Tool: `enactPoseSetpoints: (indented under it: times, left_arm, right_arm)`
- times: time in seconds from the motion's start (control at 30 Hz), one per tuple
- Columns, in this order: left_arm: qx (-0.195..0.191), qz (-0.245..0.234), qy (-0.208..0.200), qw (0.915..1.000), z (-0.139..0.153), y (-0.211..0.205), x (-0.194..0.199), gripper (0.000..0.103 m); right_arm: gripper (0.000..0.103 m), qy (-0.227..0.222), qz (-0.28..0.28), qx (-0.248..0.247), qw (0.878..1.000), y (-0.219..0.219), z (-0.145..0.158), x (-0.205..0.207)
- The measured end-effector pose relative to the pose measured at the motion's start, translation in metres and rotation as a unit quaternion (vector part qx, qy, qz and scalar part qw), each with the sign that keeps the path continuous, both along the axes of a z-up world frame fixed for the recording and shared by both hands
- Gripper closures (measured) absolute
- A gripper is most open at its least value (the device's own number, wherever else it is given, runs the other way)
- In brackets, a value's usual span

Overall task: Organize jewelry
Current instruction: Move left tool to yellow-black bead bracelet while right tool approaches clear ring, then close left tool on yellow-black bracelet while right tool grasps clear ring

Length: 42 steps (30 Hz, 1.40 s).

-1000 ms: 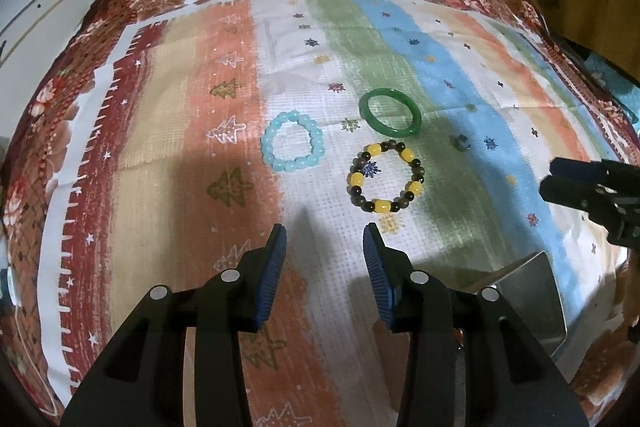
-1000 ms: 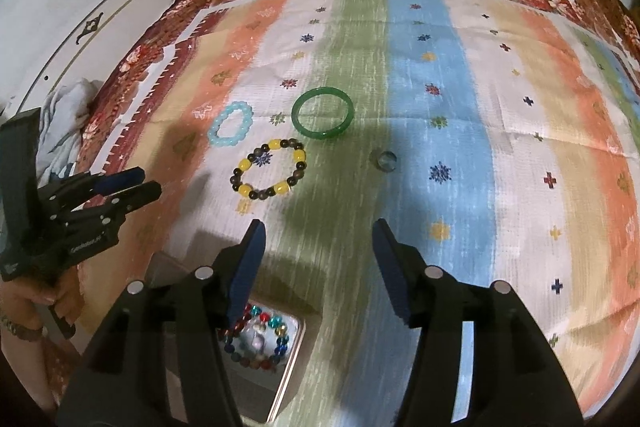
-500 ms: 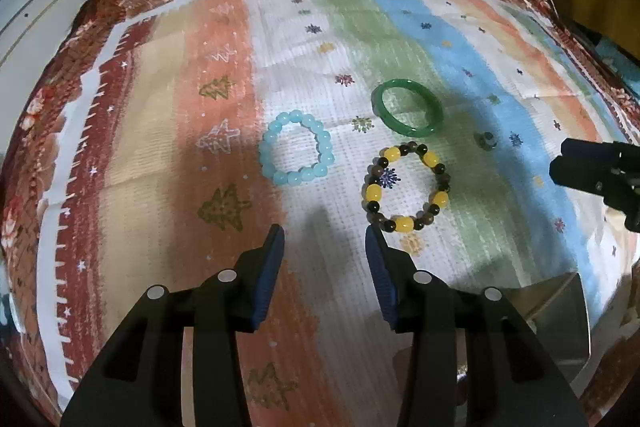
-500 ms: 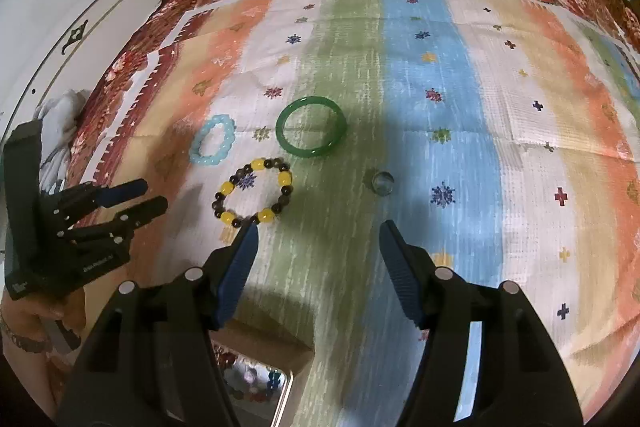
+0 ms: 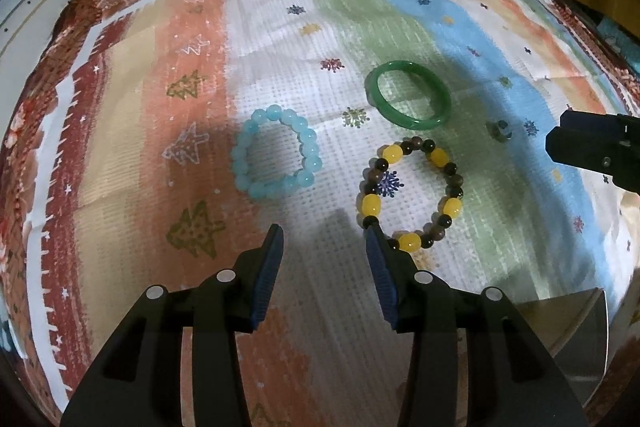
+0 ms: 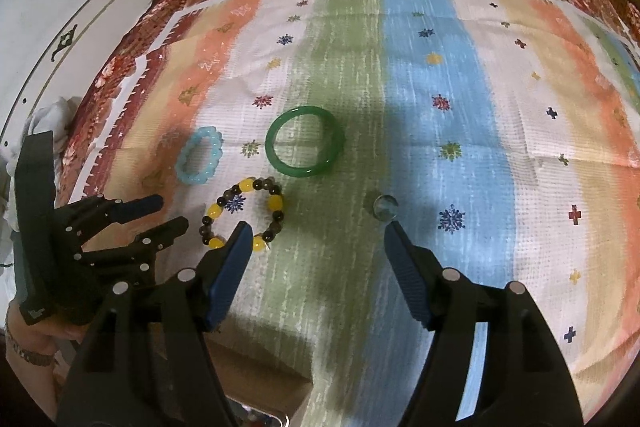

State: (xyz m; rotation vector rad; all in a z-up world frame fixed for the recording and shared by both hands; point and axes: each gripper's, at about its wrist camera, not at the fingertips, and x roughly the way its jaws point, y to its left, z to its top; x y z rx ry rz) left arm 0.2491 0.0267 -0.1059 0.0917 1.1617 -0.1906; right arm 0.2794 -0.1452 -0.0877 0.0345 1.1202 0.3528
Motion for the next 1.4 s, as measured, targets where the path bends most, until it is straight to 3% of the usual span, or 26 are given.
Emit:
enactPoseSetpoints:
  times: [0.13, 0.57, 1.03, 1.27, 1.4]
  left_arm:
    - [-0.018, 0.000, 0.009, 0.9998, -0.003, -0.001, 0.006, 0.060]
    - [-0.032, -0.007, 0.031, 0.9990, -0.020, -0.005, 0.023, 0.056]
    - [-0.033, -0.023, 0.028, 0.9988, -0.027, -0.006, 0.029, 0.056]
    - [-0.023, -0.026, 0.024, 0.9991, -0.027, -0.006, 0.028, 0.066]
    - [-0.022, -0.029, 0.023, 0.9991, -0.027, -0.006, 0.027, 0.081]
  right_arm:
    - [0.030, -0.001, -0.003, 0.000, 1.000, 0.003, -0.003, 0.006]
    - [0.029, 0.018, -0.014, -0.012, 1.000, 0.007, -0.027, 0.034]
    - [0.029, 0.039, -0.027, -0.039, 0.998, 0.002, -0.048, 0.054]
    - [0.030, 0.054, -0.024, -0.059, 0.996, 0.001, -0.061, 0.053]
    - [0.043, 0.065, -0.018, -0.056, 0.996, 0.001, -0.065, 0.052]
